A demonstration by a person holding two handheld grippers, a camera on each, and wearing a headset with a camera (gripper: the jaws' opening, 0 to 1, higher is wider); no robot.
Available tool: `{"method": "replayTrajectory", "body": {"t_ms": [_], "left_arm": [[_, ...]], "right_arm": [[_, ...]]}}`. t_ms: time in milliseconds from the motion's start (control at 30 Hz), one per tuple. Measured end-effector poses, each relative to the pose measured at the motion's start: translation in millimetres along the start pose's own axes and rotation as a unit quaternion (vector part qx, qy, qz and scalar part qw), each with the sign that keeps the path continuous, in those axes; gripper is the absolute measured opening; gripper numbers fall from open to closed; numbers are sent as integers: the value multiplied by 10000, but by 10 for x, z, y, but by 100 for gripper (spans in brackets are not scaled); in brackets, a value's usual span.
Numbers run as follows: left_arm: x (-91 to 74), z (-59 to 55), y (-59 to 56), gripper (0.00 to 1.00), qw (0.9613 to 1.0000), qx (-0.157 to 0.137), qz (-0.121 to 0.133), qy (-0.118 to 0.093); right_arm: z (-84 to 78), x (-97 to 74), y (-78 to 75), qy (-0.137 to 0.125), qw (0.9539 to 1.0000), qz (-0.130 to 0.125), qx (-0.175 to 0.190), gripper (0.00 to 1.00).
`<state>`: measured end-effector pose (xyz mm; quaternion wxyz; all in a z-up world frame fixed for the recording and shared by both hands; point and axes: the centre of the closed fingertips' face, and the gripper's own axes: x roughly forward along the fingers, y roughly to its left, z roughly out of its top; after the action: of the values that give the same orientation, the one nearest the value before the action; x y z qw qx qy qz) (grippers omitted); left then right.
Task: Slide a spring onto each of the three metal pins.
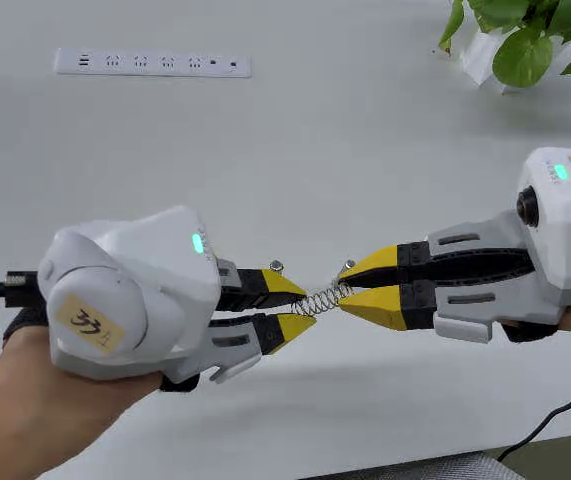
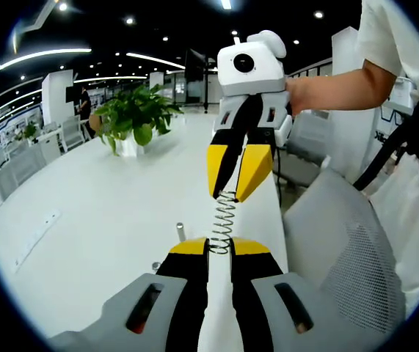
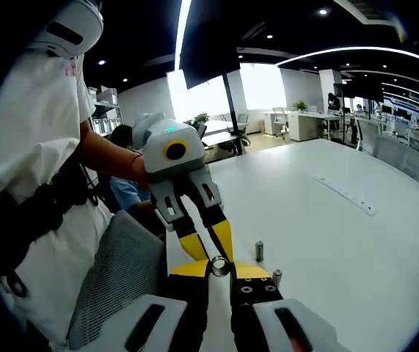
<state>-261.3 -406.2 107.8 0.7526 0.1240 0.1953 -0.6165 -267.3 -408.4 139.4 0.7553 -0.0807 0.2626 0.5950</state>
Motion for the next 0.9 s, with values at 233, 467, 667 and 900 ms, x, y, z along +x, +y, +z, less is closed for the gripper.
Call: {"method": "replayTrajectory", "body": {"t_ms": [233, 467, 667, 900], "left_arm": [[10, -9, -37, 7, 10000, 70, -51, 30], [22, -15, -71, 6, 9999, 83, -98, 35], [20, -8, -68, 6, 9999, 35, -101, -18], [28, 12, -75, 6, 9999, -38, -107, -108]], "right_arm": [[22, 12, 9, 53, 10000, 36, -51, 6], [41, 32, 41, 135, 9998, 79, -136, 6], [32, 14, 36, 210, 9997, 87, -132, 6], [38, 6, 50, 328, 9992, 179, -109, 8]]}}
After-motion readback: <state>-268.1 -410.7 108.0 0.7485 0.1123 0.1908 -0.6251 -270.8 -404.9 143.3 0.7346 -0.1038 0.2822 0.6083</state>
